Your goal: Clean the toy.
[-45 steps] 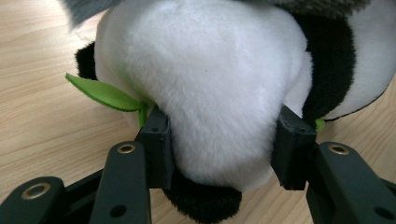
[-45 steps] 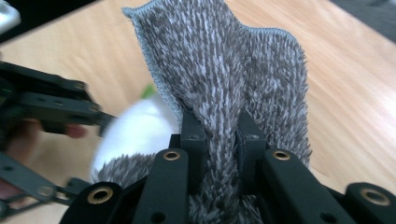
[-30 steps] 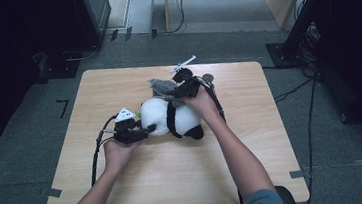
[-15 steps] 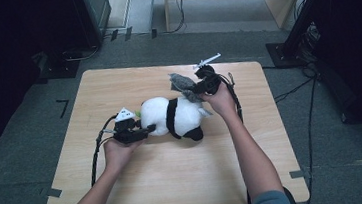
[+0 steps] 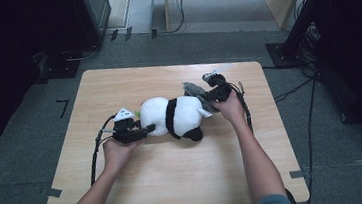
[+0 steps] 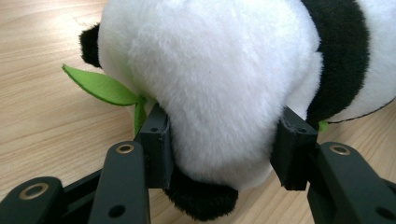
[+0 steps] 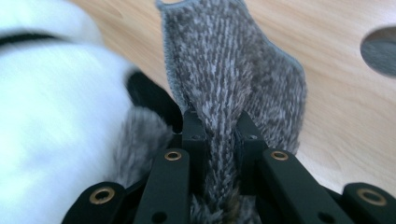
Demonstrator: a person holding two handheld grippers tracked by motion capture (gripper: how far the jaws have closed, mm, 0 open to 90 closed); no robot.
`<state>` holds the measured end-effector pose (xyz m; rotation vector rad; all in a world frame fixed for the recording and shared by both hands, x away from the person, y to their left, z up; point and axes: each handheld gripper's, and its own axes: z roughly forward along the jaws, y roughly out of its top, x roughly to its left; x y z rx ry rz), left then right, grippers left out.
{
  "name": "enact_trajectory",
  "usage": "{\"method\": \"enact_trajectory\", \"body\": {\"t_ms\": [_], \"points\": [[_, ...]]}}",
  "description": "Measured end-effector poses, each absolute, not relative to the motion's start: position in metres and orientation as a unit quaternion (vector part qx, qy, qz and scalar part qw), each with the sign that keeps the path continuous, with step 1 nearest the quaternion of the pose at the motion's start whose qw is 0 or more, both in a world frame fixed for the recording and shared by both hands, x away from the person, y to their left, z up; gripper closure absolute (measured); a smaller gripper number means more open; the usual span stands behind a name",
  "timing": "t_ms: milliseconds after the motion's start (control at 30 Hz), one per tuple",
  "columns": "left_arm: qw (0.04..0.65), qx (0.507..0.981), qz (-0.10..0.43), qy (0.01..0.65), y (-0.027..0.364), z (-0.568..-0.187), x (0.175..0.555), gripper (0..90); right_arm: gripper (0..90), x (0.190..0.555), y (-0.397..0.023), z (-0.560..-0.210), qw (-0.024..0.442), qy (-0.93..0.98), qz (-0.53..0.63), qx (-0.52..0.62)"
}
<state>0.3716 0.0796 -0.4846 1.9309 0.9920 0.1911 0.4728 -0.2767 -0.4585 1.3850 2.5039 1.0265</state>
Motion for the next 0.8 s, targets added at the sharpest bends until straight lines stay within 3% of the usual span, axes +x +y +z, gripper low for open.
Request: {"method": "enact_trajectory", "body": {"t_ms": [167, 400, 600, 800], "points": [[0.469, 0.784, 0.08, 0.399, 0.08, -0.485, 0.372, 49.0, 79.8, 0.467, -0.285, -0.45, 0.059, 0.809, 0.357, 0.463], [0.473, 0.782, 0.083, 0.396, 0.079, -0.485, 0.371, 48.8, 79.6, 0.455, -0.283, -0.399, 0.084, 0.795, 0.403, 0.446], [0.473, 0.782, 0.087, 0.397, 0.078, -0.483, 0.37, 48.9, 79.7, 0.444, -0.252, -0.362, 0.105, 0.809, 0.409, 0.409], [0.474, 0.78, 0.089, 0.398, 0.078, -0.482, 0.369, 48.9, 79.6, 0.438, -0.205, -0.347, 0.096, 0.829, 0.408, 0.37]]}}
